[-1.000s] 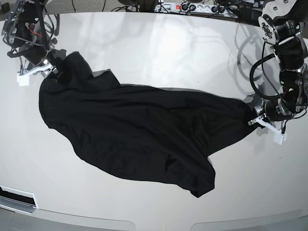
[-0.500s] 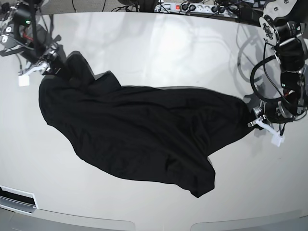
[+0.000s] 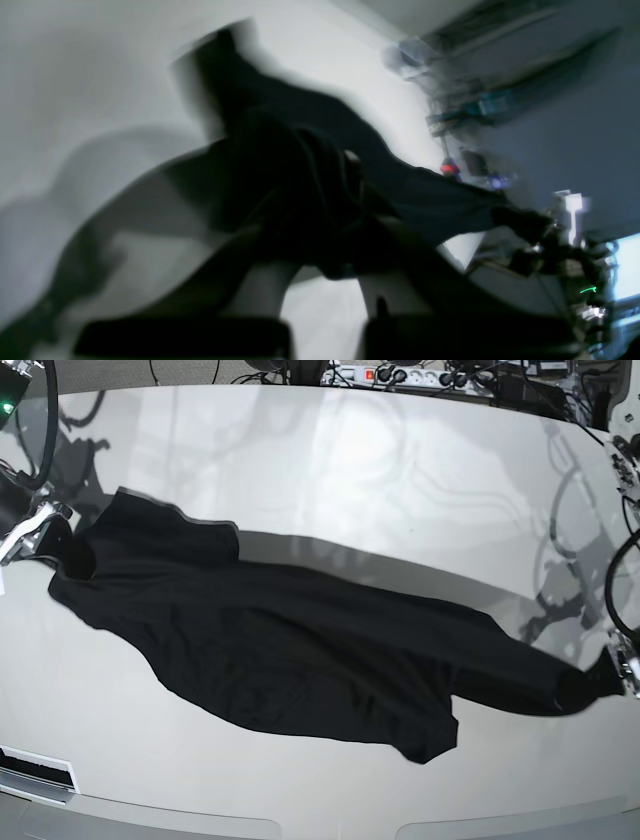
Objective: Layout the t-shirt on the table in an organized manner, then fold the t-shirt properly
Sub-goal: 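Lift the shirt with both grippers, holding opposite edges, then raise and swing the shirt with both grippers to shake it out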
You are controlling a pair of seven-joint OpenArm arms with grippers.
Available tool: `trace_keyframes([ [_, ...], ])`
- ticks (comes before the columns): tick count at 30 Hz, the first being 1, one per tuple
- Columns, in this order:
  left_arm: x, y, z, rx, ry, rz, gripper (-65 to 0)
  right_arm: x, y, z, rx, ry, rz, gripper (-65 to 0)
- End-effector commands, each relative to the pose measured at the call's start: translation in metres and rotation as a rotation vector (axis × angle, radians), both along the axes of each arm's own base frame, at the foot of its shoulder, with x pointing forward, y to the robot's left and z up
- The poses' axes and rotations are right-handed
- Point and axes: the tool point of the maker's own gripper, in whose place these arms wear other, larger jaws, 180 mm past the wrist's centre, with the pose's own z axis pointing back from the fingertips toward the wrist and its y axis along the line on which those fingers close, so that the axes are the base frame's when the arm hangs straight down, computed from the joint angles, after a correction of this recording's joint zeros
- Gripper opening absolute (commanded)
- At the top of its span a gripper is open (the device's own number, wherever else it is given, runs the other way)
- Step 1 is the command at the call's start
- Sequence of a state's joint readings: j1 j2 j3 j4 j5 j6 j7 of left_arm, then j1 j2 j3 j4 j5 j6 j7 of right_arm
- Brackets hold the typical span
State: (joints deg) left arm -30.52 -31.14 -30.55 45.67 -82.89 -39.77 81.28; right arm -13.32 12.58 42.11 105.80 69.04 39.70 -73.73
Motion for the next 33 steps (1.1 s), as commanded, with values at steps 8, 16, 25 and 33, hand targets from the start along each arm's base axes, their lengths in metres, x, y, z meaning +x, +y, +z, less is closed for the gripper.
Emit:
trace_keyframes([
  [8, 0.008, 0.021, 0.042, 0.042, -0.109, 0.031, -65.0, 0.004, 0.012, 0.037, -0.024, -0.114, 0.064, -65.0],
  [16, 0.002, 0.04, 0.084, 0.195, -0.206, 0.028, -65.0, -0.001, 0.012, 0.036, -0.068, -0.082, 0.139, -65.0],
  [25, -0.027, 0.039, 0.035, 0.215, -0.079, 0.007, -65.0, -0.001, 0.022, 0.033, -0.08, -0.063, 0.201, -65.0],
  [33, -0.079, 0.041, -0.034, 0.219, 0.123, -0.013, -65.0, -0.001, 0.021, 0.033, -0.084, -0.061, 0.203, -65.0],
])
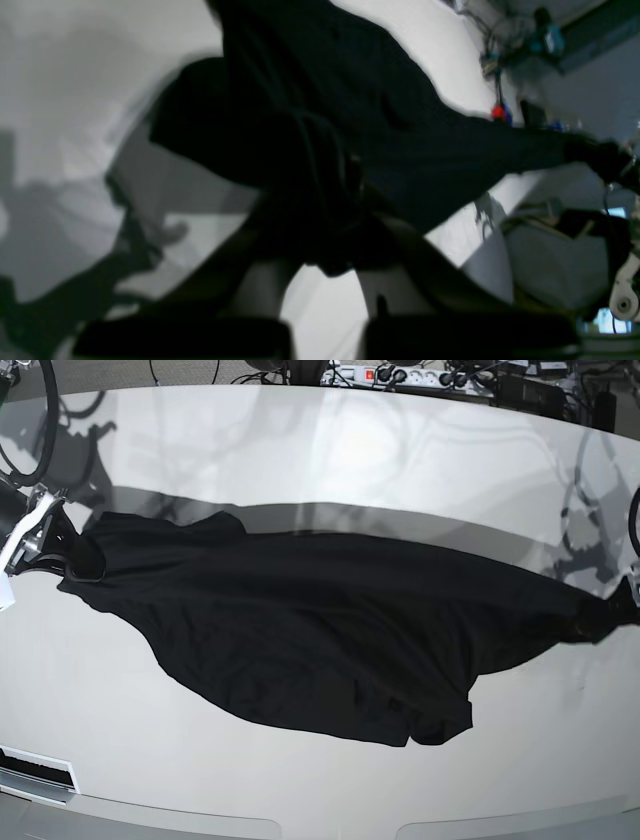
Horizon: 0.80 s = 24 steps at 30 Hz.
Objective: Layout the t-shirt on the table in an organized manner, then fold the t-shirt properly
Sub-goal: 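Raise and swing the shirt with both grippers to shake it out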
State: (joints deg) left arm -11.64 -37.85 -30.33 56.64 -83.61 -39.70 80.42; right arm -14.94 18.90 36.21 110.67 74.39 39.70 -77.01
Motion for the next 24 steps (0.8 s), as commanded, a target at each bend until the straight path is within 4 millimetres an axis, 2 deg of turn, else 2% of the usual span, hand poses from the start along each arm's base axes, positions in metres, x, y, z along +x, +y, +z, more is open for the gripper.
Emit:
trace_keyframes([
  [1, -0.001, 0.009, 0.011, 0.016, -0.024, 0.007, -65.0, 0.005, -0.001, 0.013, 0.0, -0.051, 0.007, -65.0],
  [7, -0.053, 0.006, -0.038, 0.007, 0.139, 0.005, -65.0, 0.001, -0.001, 0.008, -0.013, -0.024, 0.017, -65.0],
  [12, -0.077, 0.005, -0.055, 0.006, 0.203, 0.003, -65.0, 0.001, -0.001, 0.008, -0.013, -0.023, 0.017, -65.0],
  [20, -0.077, 0.006, -0.055, 0.005, 0.204, 0.006, -65.0, -0.006, -0.001, 0.002, -0.012, 0.001, 0.016, -65.0],
  [24, -0.059, 0.006, -0.043, 0.005, 0.156, 0.006, -65.0, -0.016, -0.002, -0.008, -0.024, 0.043, 0.012, -65.0],
])
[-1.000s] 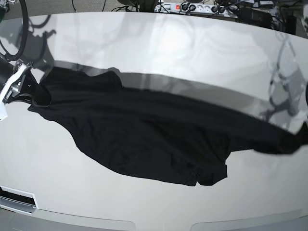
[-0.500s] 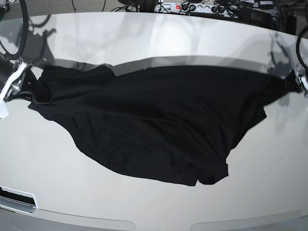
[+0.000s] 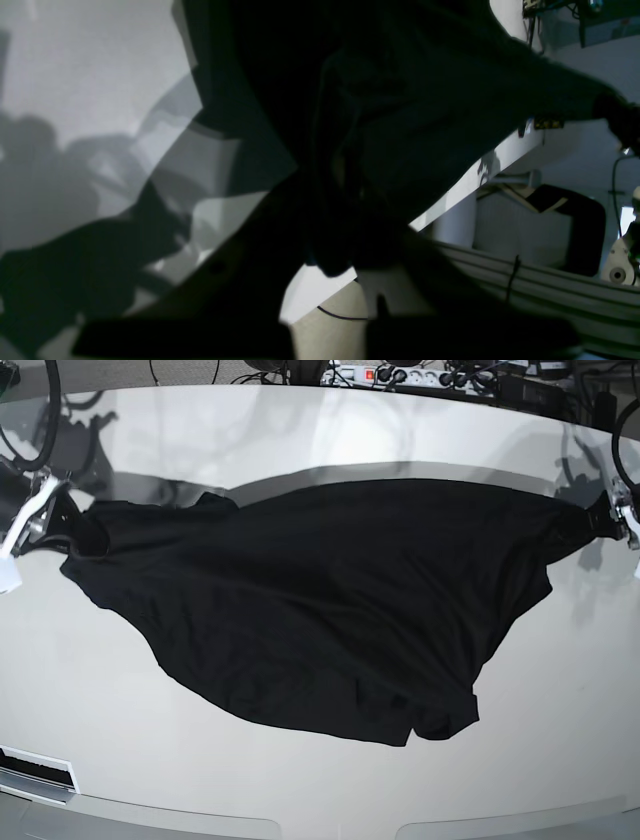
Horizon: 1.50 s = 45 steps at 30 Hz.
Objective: Layout the t-shirt on the table in an organized manner, then fold the t-shirt properly
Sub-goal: 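Raise and swing the shirt with both grippers to shake it out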
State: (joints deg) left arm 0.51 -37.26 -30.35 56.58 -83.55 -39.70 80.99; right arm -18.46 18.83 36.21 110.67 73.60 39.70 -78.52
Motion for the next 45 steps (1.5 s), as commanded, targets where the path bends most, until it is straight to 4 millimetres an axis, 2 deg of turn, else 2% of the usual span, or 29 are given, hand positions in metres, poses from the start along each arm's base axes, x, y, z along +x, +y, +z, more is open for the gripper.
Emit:
trace_keyframes([
  [1, 0.021, 0.009, 0.024, 0.014, -0.084, 0.011, -65.0, 0.004, -0.002, 0.009, -0.011, -0.039, 0.004, -65.0],
  [6, 0.054, 0.008, 0.051, 0.011, -0.185, 0.011, -65.0, 0.003, -0.007, 0.005, -0.041, -0.025, -0.007, -65.0],
  [9, 0.071, 0.0, 0.062, -0.014, -0.235, 0.011, -65.0, 0.01, -0.008, 0.01, -0.03, -0.063, -0.027, -65.0],
  [10, 0.08, -0.005, 0.068, -0.033, -0.268, 0.019, -65.0, 0.016, -0.011, 0.014, -0.039, -0.094, -0.047, -65.0],
  [13, 0.129, -0.012, 0.101, -0.037, -0.426, 0.082, -65.0, 0.054, -0.028, 0.026, -0.132, -0.187, -0.154, -65.0],
  [15, 0.163, -0.021, 0.141, -0.03, -0.537, 0.066, -65.0, 0.084, -0.031, 0.05, -0.168, -0.284, -0.178, -65.0],
  [17, 0.188, -0.04, 0.2, -0.052, -0.646, -0.034, -65.0, 0.107, -0.033, 0.086, -0.198, -0.388, -0.165, -65.0],
  [19, 0.204, -0.056, 0.261, -0.037, -0.751, -0.136, -65.0, 0.121, -0.037, 0.123, -0.268, -0.5, -0.131, -65.0],
  [21, 0.216, -0.062, 0.314, -0.02, -0.863, -0.161, -65.0, 0.126, -0.044, 0.149, -0.324, -0.568, -0.122, -65.0],
  [23, 0.219, -0.062, 0.343, -0.012, -0.926, -0.165, -65.0, 0.122, -0.047, 0.159, -0.347, -0.591, -0.115, -65.0],
  [24, 0.219, -0.062, 0.347, -0.012, -0.935, -0.165, -65.0, 0.118, -0.046, 0.158, -0.336, -0.578, -0.11, -65.0],
  [26, 0.218, -0.062, 0.338, -0.013, -0.914, -0.165, -65.0, 0.109, -0.041, 0.142, -0.302, -0.523, -0.08, -65.0],
  [28, 0.216, -0.063, 0.314, -0.018, -0.861, -0.164, -65.0, 0.096, -0.035, 0.12, -0.282, -0.452, -0.05, -65.0],
  [30, 0.211, -0.063, 0.281, -0.025, -0.79, -0.162, -65.0, 0.08, -0.03, 0.095, -0.264, -0.365, -0.023, -65.0],
  [33, 0.193, -0.062, 0.218, -0.035, -0.646, -0.158, -65.0, 0.053, -0.021, 0.061, -0.247, -0.236, 0.025, -65.0],
  [38, 0.144, -0.062, 0.118, -0.053, -0.403, -0.151, -65.0, 0.009, -0.006, 0.016, -0.151, -0.059, 0.048, -65.0],
  [45, 0.054, -0.061, 0.015, -0.057, -0.1, -0.146, -65.0, -0.042, -0.008, -0.039, -0.057, 0.169, -0.003, -65.0],
])
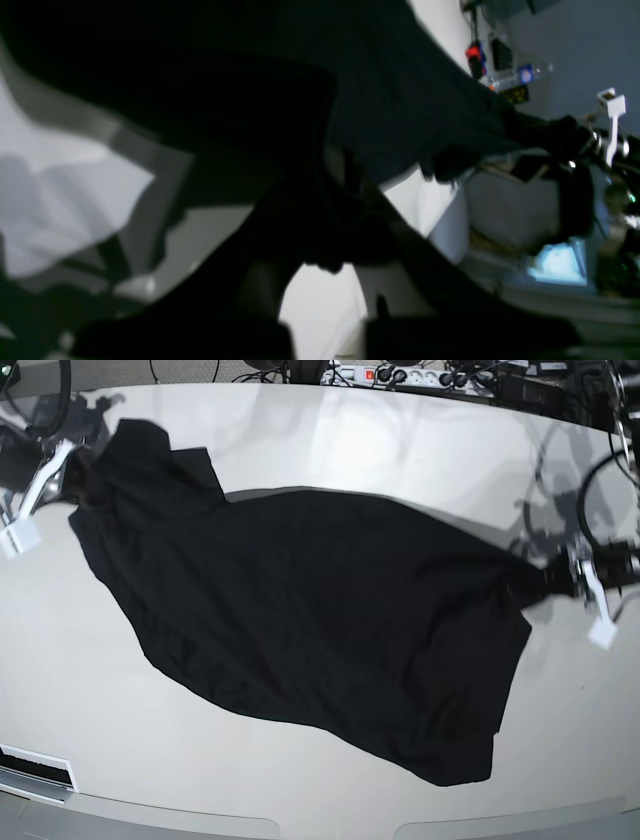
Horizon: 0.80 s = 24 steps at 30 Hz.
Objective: Layout the t-shirt on the table in an organized manner, then fold the t-shirt properly
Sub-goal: 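Raise and swing the shirt with both grippers to shake it out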
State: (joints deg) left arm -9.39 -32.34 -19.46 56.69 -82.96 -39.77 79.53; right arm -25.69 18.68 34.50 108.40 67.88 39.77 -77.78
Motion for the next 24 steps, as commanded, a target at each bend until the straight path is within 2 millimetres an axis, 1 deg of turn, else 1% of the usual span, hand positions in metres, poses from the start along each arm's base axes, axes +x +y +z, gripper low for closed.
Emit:
trace_keyframes([
  [1, -0.01, 0.009, -0.003, 0.032, 0.019, -0.008, -65.0, -0.003, -0.002, 0.0, 0.01, 0.002, -0.001, -65.0],
  [3, -0.038, 0.01, -0.027, 0.067, 0.104, -0.021, -65.0, -0.01, -0.002, -0.01, 0.037, 0.039, -0.024, -65.0],
  [4, -0.048, 0.011, -0.035, 0.086, 0.135, -0.029, -65.0, -0.01, -0.002, -0.012, 0.048, 0.045, -0.034, -65.0],
  [5, -0.055, 0.013, -0.041, 0.106, 0.157, -0.037, -65.0, -0.005, 0.0, -0.012, 0.066, 0.031, -0.042, -65.0],
  [6, -0.045, 0.015, -0.04, 0.109, 0.122, 0.003, -65.0, 0.003, 0.002, -0.009, 0.082, -0.001, -0.05, -65.0],
  [7, -0.028, 0.018, -0.033, 0.096, 0.057, 0.062, -65.0, 0.017, 0.005, -0.002, 0.102, -0.056, -0.059, -65.0],
  [8, -0.006, 0.018, -0.02, 0.069, -0.021, 0.122, -65.0, 0.035, 0.007, 0.011, 0.126, -0.135, -0.075, -65.0],
  [9, 0.019, 0.018, -0.003, 0.046, -0.101, 0.159, -65.0, 0.06, 0.005, 0.028, 0.149, -0.227, -0.112, -65.0],
  [10, 0.047, 0.017, 0.022, 0.036, -0.184, 0.165, -65.0, 0.086, 0.0, 0.049, 0.142, -0.324, -0.146, -65.0],
  [11, 0.076, 0.016, 0.054, 0.039, -0.265, 0.142, -65.0, 0.113, -0.008, 0.075, 0.091, -0.428, -0.156, -65.0],
  [12, 0.104, 0.014, 0.098, 0.034, -0.359, 0.109, -65.0, 0.137, -0.017, 0.107, 0.028, -0.53, -0.167, -65.0],
  [13, 0.126, 0.012, 0.151, 0.016, -0.463, 0.065, -65.0, 0.155, -0.024, 0.145, -0.023, -0.632, -0.169, -65.0],
  [14, 0.14, 0.011, 0.203, 0.029, -0.557, 0.007, -65.0, 0.163, -0.026, 0.184, -0.065, -0.731, -0.151, -65.0],
  [15, 0.149, 0.011, 0.247, 0.083, -0.639, -0.039, -65.0, 0.162, -0.027, 0.213, -0.121, -0.813, -0.113, -65.0],
  [16, 0.157, 0.012, 0.299, 0.103, -0.761, -0.04, -65.0, 0.157, -0.026, 0.232, -0.178, -0.884, -0.067, -65.0],
  [17, 0.16, 0.012, 0.338, 0.118, -0.852, -0.04, -65.0, 0.151, -0.027, 0.245, -0.206, -0.924, -0.046, -65.0],
  [18, 0.159, 0.016, 0.362, 0.133, -0.905, -0.034, -65.0, 0.146, -0.028, 0.249, -0.209, -0.932, -0.034, -65.0],
  [19, 0.157, 0.021, 0.374, 0.151, -0.926, -0.028, -65.0, 0.142, -0.027, 0.248, -0.202, -0.927, -0.024, -65.0],
  [20, 0.155, 0.028, 0.376, 0.166, -0.926, -0.019, -65.0, 0.14, -0.026, 0.242, -0.194, -0.907, -0.018, -65.0],
  [21, 0.154, 0.032, 0.371, 0.177, -0.911, -0.013, -65.0, 0.138, -0.025, 0.232, -0.183, -0.875, -0.016, -65.0],
  [22, 0.153, 0.035, 0.358, 0.183, -0.88, -0.011, -65.0, 0.137, -0.024, 0.22, -0.167, -0.836, -0.014, -65.0],
  [23, 0.152, 0.034, 0.339, 0.18, -0.838, -0.016, -65.0, 0.135, -0.023, 0.205, -0.148, -0.787, -0.012, -65.0],
  [24, 0.151, 0.032, 0.316, 0.175, -0.786, -0.024, -65.0, 0.134, -0.021, 0.188, -0.125, -0.732, -0.007, -65.0],
])
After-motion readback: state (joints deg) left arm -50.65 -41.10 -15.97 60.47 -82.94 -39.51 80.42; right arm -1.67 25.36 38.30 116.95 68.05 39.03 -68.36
